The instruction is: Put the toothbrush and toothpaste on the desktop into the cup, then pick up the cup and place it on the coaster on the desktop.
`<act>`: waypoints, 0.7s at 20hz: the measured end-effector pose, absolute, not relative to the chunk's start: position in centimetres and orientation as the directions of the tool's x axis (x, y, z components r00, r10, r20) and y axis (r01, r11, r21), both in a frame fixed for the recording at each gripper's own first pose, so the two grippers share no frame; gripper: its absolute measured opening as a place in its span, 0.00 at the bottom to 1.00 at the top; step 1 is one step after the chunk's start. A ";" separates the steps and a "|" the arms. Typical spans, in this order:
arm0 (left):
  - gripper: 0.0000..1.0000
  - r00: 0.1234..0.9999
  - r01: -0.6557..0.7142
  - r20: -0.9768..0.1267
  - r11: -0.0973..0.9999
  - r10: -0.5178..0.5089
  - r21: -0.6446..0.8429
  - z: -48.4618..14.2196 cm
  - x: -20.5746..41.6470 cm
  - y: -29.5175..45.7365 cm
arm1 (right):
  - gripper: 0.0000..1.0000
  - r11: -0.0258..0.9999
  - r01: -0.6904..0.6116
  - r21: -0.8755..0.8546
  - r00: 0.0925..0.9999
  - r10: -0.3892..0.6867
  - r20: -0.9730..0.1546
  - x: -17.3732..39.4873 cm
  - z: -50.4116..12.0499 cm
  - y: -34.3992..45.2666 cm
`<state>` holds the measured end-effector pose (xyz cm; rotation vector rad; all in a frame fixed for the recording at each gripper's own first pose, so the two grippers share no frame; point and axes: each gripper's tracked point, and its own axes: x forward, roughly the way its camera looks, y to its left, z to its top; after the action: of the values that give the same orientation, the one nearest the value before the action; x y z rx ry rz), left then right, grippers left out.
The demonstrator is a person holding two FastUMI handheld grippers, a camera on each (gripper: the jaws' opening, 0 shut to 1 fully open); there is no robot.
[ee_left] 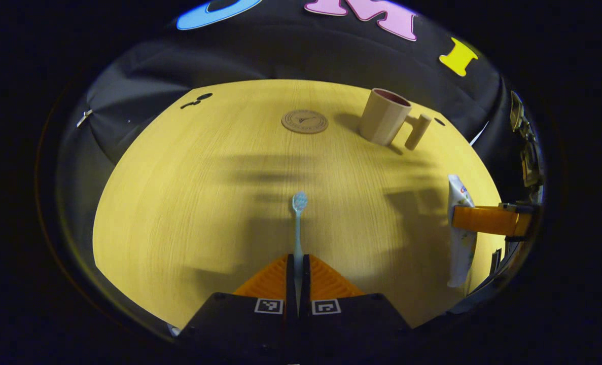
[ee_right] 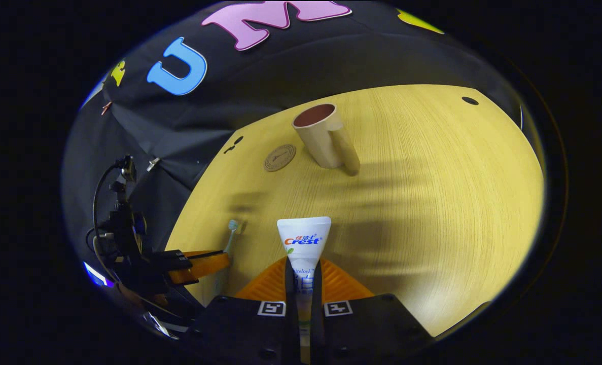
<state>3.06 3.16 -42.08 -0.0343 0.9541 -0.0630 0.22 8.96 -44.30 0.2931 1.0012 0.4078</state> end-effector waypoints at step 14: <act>0.06 0.905 0.210 -0.251 0.874 -0.343 -0.438 -22.9 10.7 -5.9 | 0.12 0.802 -0.366 0.472 0.753 0.553 -0.357 9.1 -29.1 7.8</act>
<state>10.67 -5.95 -22.86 -0.4159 0.3301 -0.2946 9.05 7.80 -29.13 0.3906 0.5077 0.5158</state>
